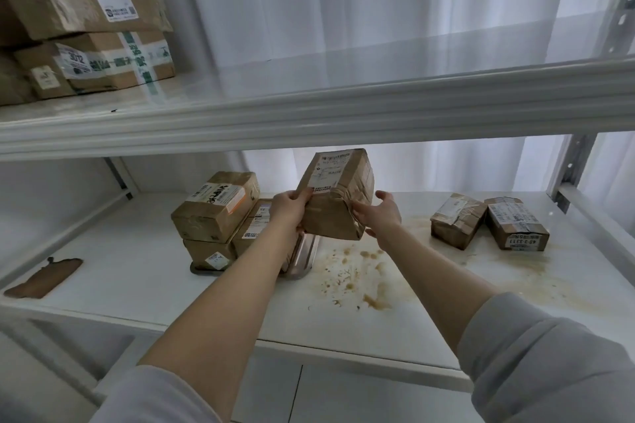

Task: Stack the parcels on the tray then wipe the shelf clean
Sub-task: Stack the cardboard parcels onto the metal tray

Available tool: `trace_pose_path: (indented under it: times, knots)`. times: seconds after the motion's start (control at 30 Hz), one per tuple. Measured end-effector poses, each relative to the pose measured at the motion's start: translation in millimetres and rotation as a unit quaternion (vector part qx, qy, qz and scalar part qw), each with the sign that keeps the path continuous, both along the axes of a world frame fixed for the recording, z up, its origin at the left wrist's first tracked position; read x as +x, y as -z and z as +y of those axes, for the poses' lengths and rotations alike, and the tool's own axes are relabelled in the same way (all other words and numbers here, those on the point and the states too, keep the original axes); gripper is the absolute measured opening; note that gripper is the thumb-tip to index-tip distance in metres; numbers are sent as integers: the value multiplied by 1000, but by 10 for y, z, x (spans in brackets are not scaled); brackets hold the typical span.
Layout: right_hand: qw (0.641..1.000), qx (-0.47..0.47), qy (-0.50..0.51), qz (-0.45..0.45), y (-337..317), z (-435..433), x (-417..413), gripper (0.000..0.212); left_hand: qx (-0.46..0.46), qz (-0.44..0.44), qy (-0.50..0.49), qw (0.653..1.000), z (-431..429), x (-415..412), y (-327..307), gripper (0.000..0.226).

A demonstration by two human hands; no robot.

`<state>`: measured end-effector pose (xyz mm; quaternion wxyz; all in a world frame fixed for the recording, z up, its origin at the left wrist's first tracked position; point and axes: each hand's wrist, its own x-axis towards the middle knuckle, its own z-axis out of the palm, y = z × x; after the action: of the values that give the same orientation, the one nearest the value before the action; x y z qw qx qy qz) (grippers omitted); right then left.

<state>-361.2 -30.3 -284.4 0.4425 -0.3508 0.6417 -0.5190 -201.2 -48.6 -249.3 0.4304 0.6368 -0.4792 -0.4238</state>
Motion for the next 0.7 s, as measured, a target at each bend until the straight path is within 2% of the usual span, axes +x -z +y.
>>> trace_pose_path:
  times: [0.07,0.17,0.3,0.5,0.7]
  knots:
    - [999,4,-38,-26,-43,-31,208,60,-35,-49,-24,998,6,157,-98,42]
    - [989,25,-132,-67,-132,-57,533,62,-68,-144,-42,986,-41,429,-188,42]
    - [978,23,-188,-91,-177,-148,921,57,-63,-188,-52,979,-112,771,-213,45]
    - [978,30,-174,-113,-147,-368,1288,44,-55,-224,-35,972,-212,1082,-198,38]
    - [989,8,-121,-89,-124,-540,1489,44,-67,-297,-46,951,-285,1253,-175,38]
